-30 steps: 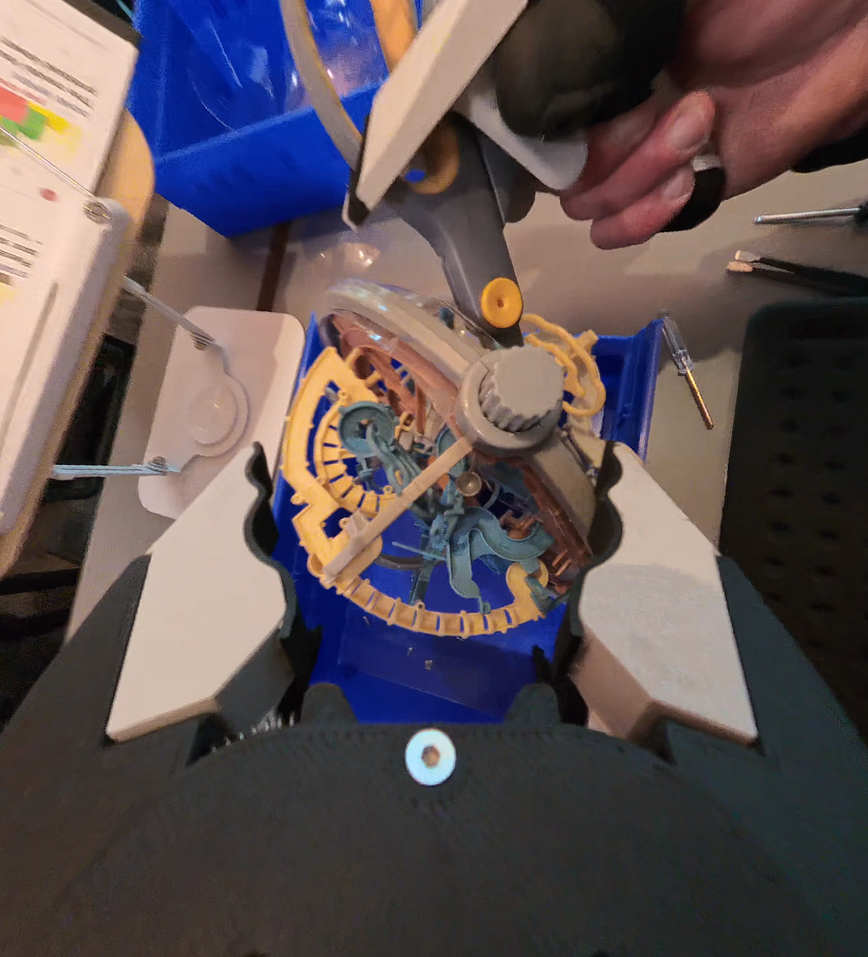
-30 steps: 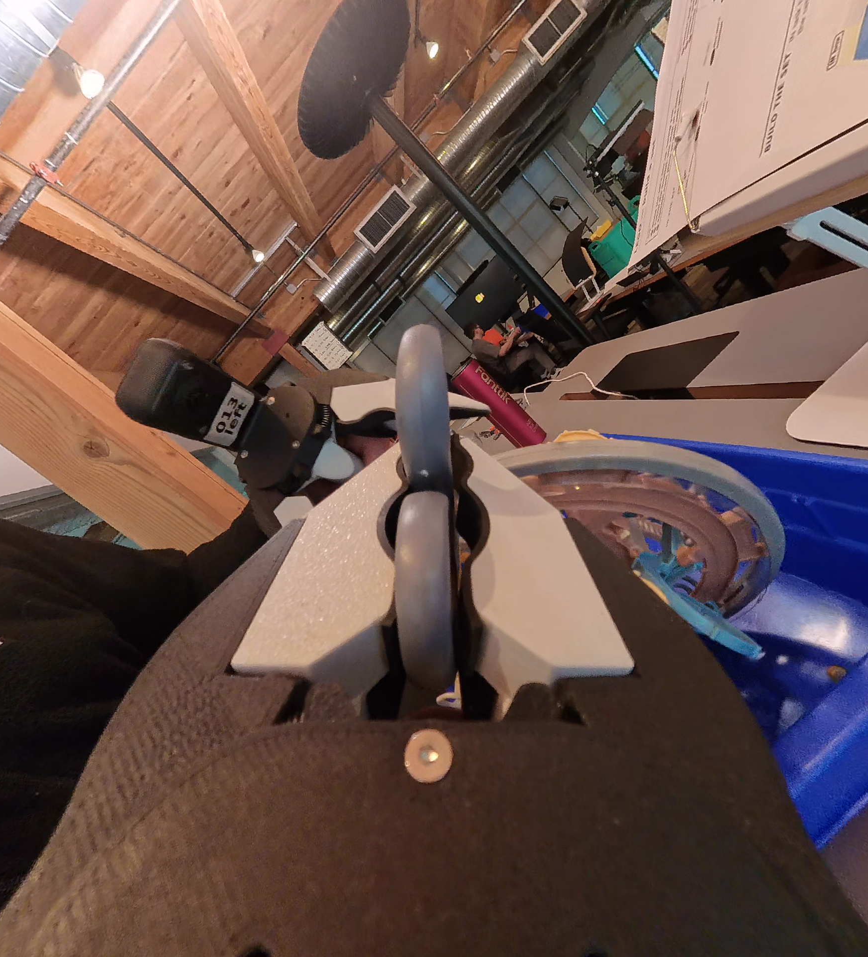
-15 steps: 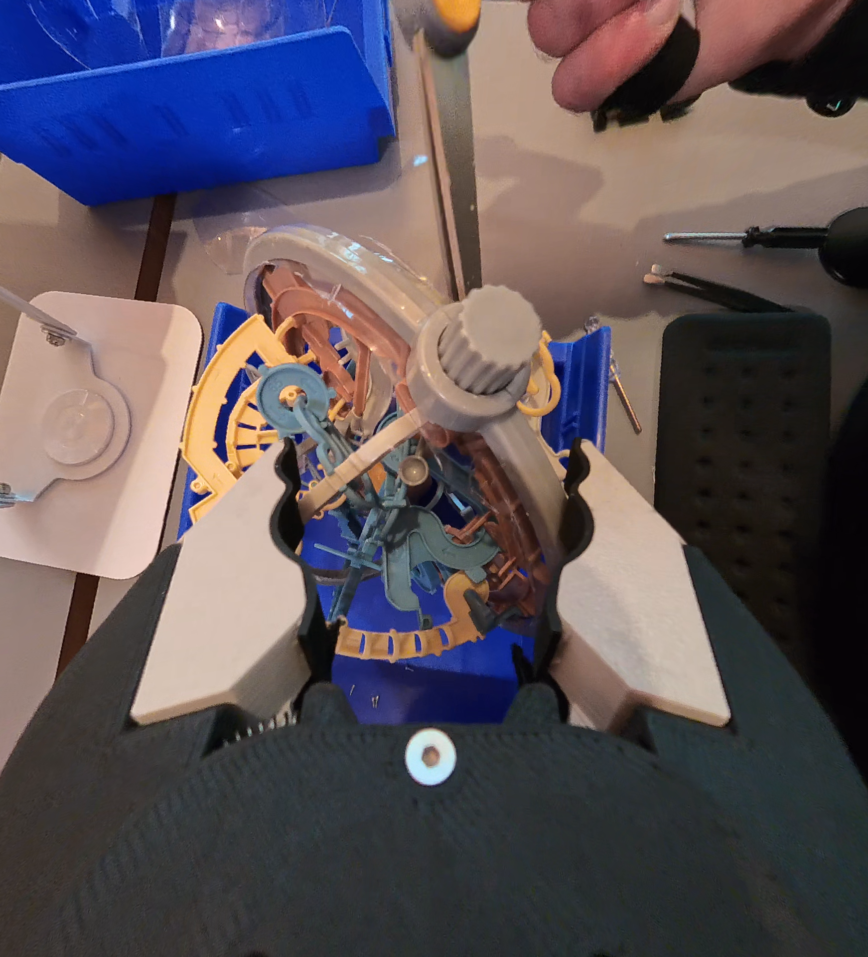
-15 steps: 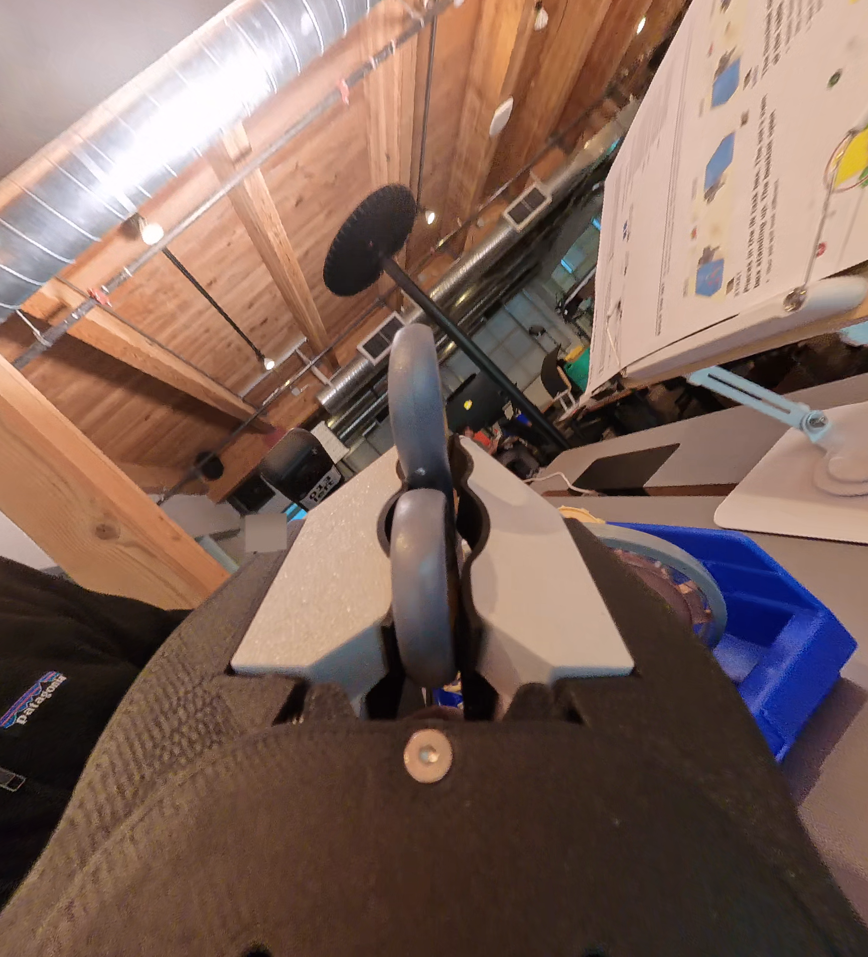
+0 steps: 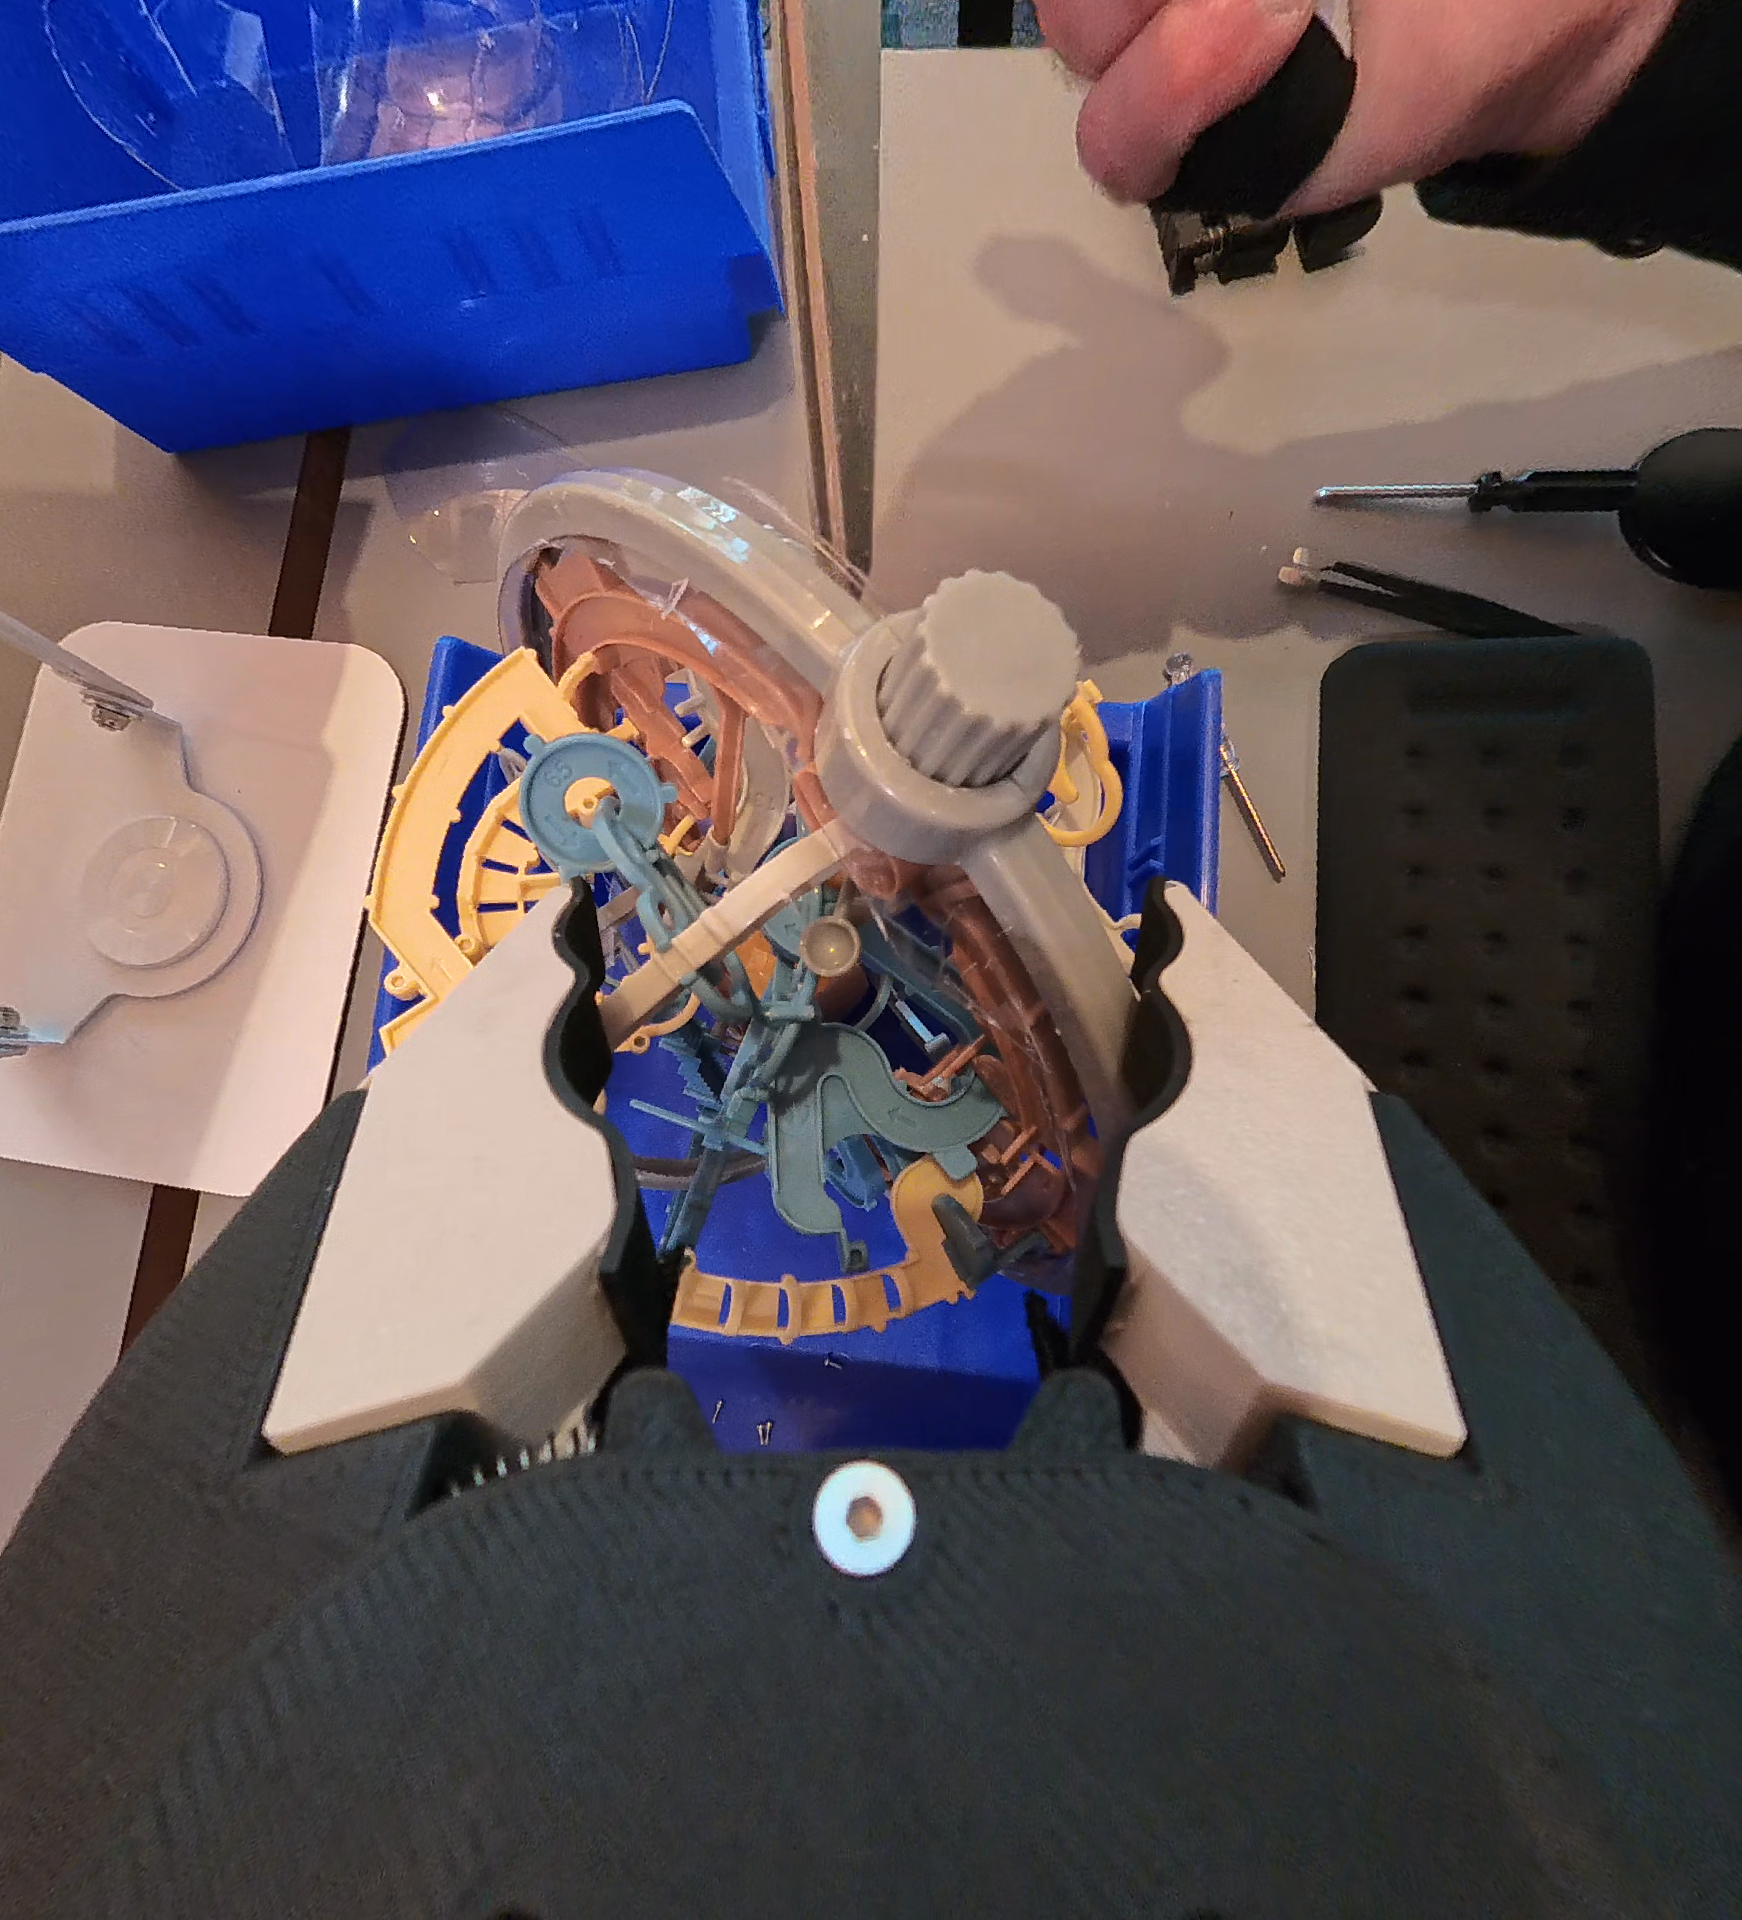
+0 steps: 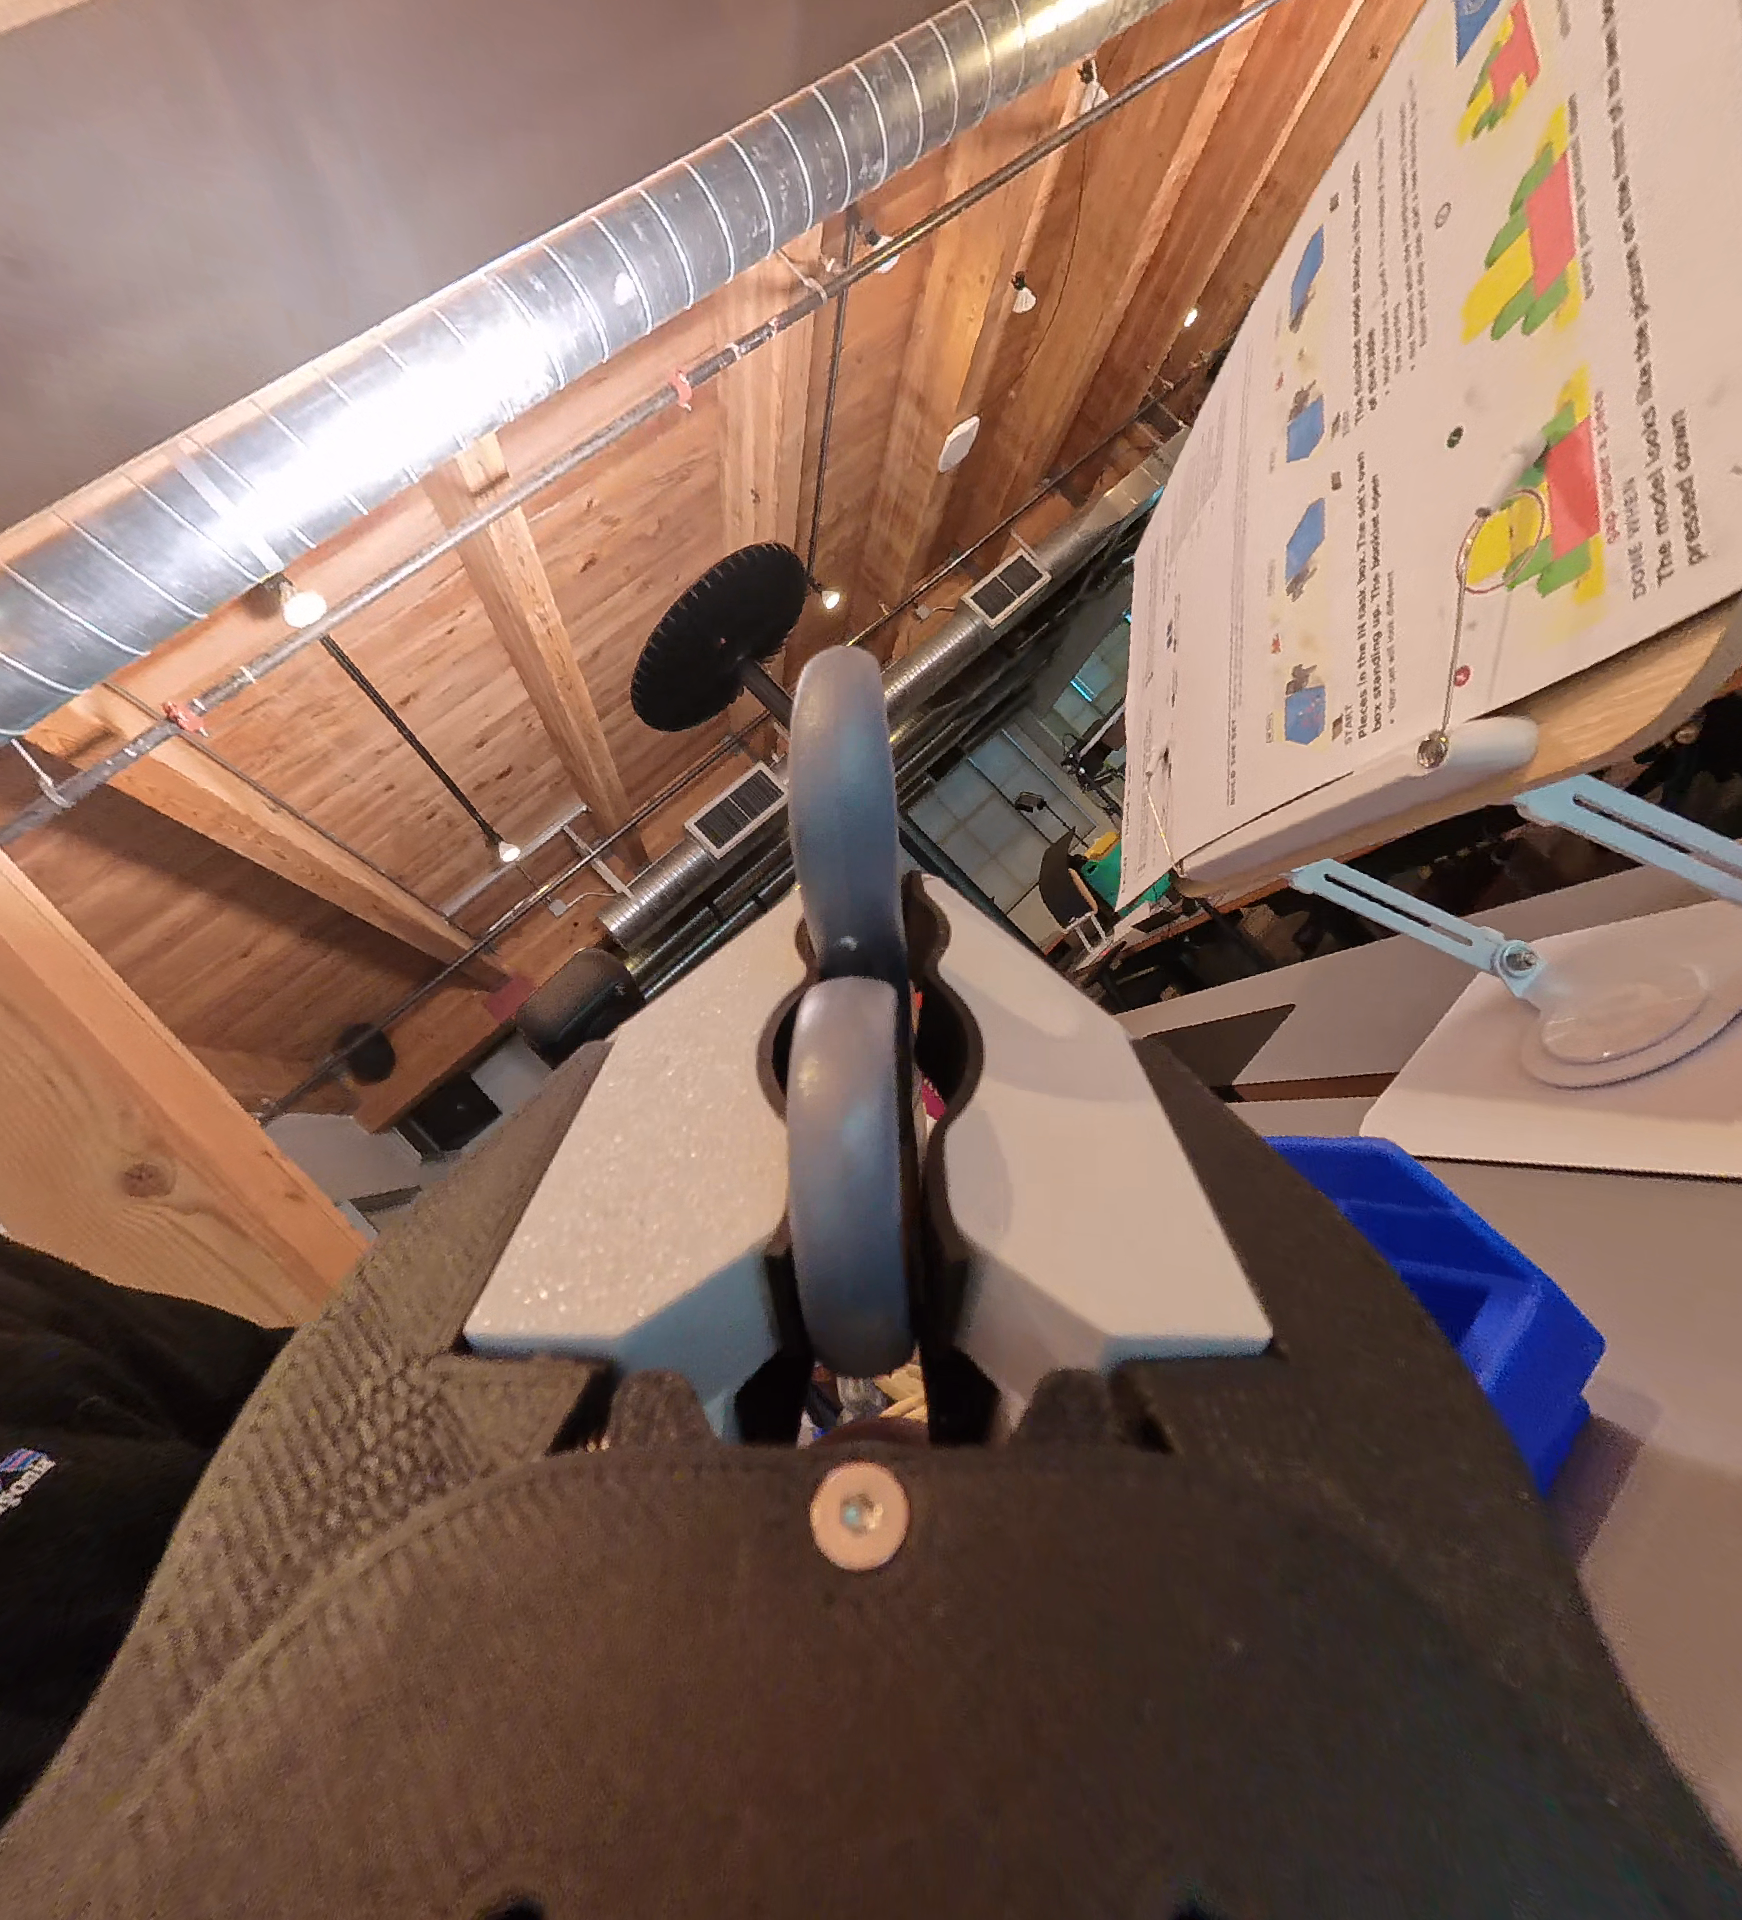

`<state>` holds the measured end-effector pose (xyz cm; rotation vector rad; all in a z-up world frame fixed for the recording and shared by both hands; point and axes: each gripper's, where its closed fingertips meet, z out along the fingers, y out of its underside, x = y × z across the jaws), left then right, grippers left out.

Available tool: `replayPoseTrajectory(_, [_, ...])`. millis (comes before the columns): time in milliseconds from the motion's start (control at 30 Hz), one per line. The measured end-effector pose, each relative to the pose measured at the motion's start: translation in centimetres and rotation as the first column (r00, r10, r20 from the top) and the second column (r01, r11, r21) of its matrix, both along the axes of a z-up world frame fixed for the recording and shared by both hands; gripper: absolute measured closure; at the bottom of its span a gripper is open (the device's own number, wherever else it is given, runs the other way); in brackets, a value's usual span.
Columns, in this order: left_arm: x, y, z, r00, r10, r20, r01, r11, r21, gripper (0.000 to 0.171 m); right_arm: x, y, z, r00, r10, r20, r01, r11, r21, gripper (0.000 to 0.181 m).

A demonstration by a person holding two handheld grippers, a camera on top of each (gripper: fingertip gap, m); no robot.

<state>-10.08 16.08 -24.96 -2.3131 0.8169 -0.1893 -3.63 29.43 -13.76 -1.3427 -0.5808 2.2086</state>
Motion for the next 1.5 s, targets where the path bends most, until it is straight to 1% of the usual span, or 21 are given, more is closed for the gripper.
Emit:
replayPoseTrajectory(167, [-0.1,0.0,0.0,1.000,0.006,0.005,-0.006,1.000,0.007,0.071,-0.6,0.3,-1.5,1.000,0.011,-0.009,-0.012,0.992,-0.129,0.169])
replayPoseTrajectory(233, [-0.1,0.0,0.0,1.000,0.005,0.007,-0.005,1.000,0.014,0.070,-1.1,0.5,-1.9,0.999,0.037,0.001,-0.037,0.984,-0.176,0.172])
replayPoseTrajectory(300, [0.0,0.0,0.0,1.000,-0.005,0.002,0.005,1.000,0.016,0.070,-1.7,0.4,-2.4,0.997,0.078,0.031,-0.070,0.977,-0.200,0.172])
replayPoseTrajectory(400, [0.0,-0.1,0.0,1.000,-0.017,-0.004,0.017,1.000,0.014,0.070,-2.4,0.5,-2.9,0.994,0.091,0.066,-0.076,0.977,-0.198,0.172])
replayPoseTrajectory(500, [-0.2,-0.3,0.0,1.000,-0.019,0.003,0.019,1.000,0.022,0.070,-2.4,0.1,-2.8,0.997,0.069,0.046,-0.058,0.977,-0.207,0.171])
replayPoseTrajectory(567, [-0.3,-0.2,0.0,1.000,-0.007,0.010,0.007,0.999,0.035,0.070,-1.6,-0.5,-2.6,1.000,0.003,0.023,0.002,0.983,-0.186,0.171])
replayPoseTrajectory(600, [-0.3,-0.2,0.0,1.000,0.007,0.008,-0.007,0.999,0.044,0.066,-1.3,-1.1,-2.9,1.000,-0.005,0.021,0.008,0.982,-0.187,0.172])
replayPoseTrajectory(633, [-0.8,0.1,-0.2,0.999,0.025,-0.025,-0.023,0.997,0.068,0.069,-1.3,-1.8,-3.7,0.999,0.002,0.038,0.006,0.980,-0.201,0.172])
replayPoseTrajectory(667, [-1.0,0.1,-0.4,0.999,0.006,-0.053,-0.002,0.997,0.084,0.068,-1.4,-2.5,-4.3,0.999,-0.007,0.045,0.017,0.977,-0.213,0.172])
replayPoseTrajectory(700, [-1.0,0.0,-0.4,0.999,-0.001,-0.052,0.006,0.997,0.079,0.068,-1.4,-3.0,-4.7,0.999,-0.004,0.041,0.013,0.975,-0.224,0.172])
replayPoseTrajectory(733, [-1.0,0.0,-0.5,0.998,-0.003,-0.056,0.007,0.997,0.083,0.067,-1.2,-3.1,-4.6,0.999,0.000,0.038,0.008,0.975,-0.220,0.172])
replayPoseTrajectory(833, [-0.8,0.2,-0.4,0.998,0.011,-0.056,-0.005,0.995,0.101,0.069,-1.0,-3.5,-3.2,0.999,-0.028,0.025,0.030,0.993,-0.111,0.171])
replayPoseTrajectory(900, [-0.6,0.1,-0.4,0.998,-0.003,-0.069,0.011,0.994,0.109,0.070,-0.9,-3.7,-3.6,0.999,-0.041,0.031,0.044,0.993,-0.113,0.171])
replayPoseTrajectory(967, [-0.4,-0.1,-0.5,0.997,-0.017,-0.081,0.027,0.993,0.116,0.070,-1.2,-3.6,-4.5,0.999,-0.015,0.037,0.021,0.987,-0.162,0.171])
replayPoseTrajectory(1000, [-0.3,0.0,-0.5,0.996,-0.015,-0.083,0.025,0.992,0.121,0.070,-1.4,-3.6,-4.5,0.999,-0.014,0.036,0.020,0.986,-0.163,0.171])
replayPoseTrajectory(1100, [-0.4,-0.1,-0.6,0.995,-0.014,-0.094,0.026,0.991,0.128,0.071,-1.8,-4.2,-3.8,0.999,0.005,0.042,-0.001,0.995,-0.104,0.171])
replayPoseTrajectory(1233, [-0.6,-0.2,-0.6,0.996,-0.002,-0.094,0.015,0.989,0.145,0.070,-2.5,-4.7,-3.2,0.998,0.041,0.048,-0.038,0.998,-0.059,0.171])
replayPoseTrajectory(1300, [-0.8,-0.5,-0.8,0.990,-0.011,-0.139,0.032,0.988,0.151,0.070,-2.8,-5.6,-2.6,0.994,0.087,0.064,-0.087,0.996,0.003,0.171])
replayPoseTrajectory(1367, [-1.3,-0.3,-1.6,0.971,-0.018,-0.239,0.052,0.989,0.140,0.072,-3.4,-6.9,-1.9,0.988,0.137,0.074,-0.141,0.989,0.053,0.170])
replayPoseTrajectory(1400, [-1.6,-0.1,-2.0,0.959,-0.019,-0.284,0.063,0.987,0.148,0.071,-3.7,-7.0,-1.8,0.985,0.143,0.093,-0.150,0.986,0.073,0.170])
replayPoseTrajectory(1500, [-1.2,0.1,-1.5,0.978,-0.011,-0.210,0.044,0.987,0.156,0.075,-3.8,-6.5,-1.9,0.982,0.152,0.114,-0.161,0.984,0.076,0.171])
